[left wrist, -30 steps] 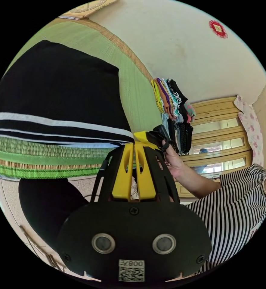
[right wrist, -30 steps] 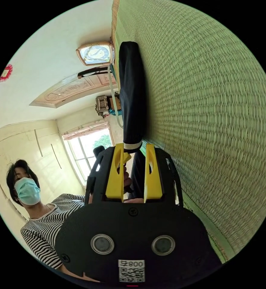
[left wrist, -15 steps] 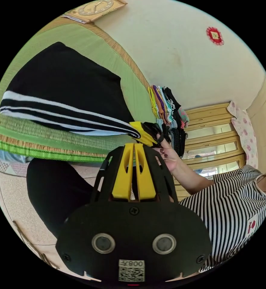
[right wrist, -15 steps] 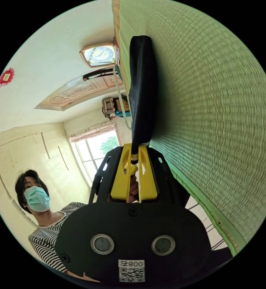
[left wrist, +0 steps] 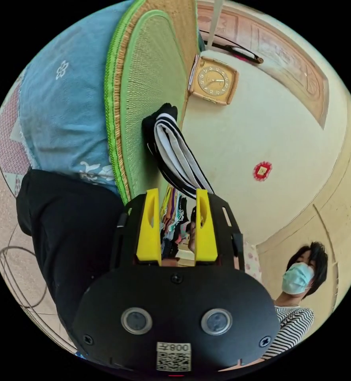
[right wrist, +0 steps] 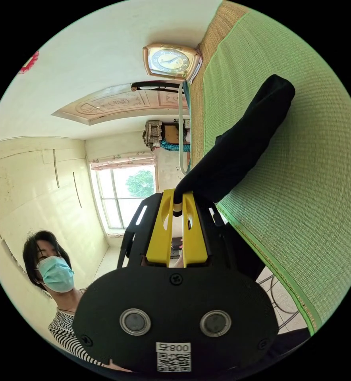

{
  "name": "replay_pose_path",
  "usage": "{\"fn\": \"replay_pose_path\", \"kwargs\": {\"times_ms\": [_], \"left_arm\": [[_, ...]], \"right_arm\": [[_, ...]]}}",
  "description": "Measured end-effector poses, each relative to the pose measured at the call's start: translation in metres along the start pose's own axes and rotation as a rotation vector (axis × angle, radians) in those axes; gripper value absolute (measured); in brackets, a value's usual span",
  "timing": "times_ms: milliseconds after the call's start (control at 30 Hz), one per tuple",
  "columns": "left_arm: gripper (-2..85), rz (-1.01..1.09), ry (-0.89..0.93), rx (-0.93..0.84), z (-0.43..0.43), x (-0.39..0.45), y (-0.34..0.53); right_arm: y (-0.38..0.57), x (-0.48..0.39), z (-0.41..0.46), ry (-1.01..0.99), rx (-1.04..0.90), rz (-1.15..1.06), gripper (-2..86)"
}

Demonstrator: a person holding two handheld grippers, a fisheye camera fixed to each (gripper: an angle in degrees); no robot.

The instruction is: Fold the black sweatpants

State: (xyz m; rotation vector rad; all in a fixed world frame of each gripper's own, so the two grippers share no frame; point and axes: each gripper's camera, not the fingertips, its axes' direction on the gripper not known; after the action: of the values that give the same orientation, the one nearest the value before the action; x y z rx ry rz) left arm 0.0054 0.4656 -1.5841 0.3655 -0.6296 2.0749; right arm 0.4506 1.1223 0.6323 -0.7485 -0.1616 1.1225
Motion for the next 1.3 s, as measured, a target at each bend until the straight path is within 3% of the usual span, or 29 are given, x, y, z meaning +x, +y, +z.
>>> {"fn": "replay_pose_path", "kwargs": {"times_ms": [400,800,967,1300], "left_arm": [[16.3,-0.130,0.145,0.200,-0.047,-0.044,-0.033],[7.6,-0.121,0.042,0.162,-0.047,-0.042,-0.064],[6.0,-0.075,-0.037,0.121,-0.047,-0.027,-0.067],[4.8,0.044,-0.025,0.017,-0.031,0.030,-0.042]], "right_arm": [[0.004,-0.020,0.005,0.009,-0.004,-0.012,2.2],[0.027,-0.014,-0.019,0.039,-0.007,-0.002,1.6],[0.050,0.000,-0.041,0.035,0.012,0.030,1.3],[0.118,0.003,-0.099,-0.025,0.064,-0.002,1.1]]}}
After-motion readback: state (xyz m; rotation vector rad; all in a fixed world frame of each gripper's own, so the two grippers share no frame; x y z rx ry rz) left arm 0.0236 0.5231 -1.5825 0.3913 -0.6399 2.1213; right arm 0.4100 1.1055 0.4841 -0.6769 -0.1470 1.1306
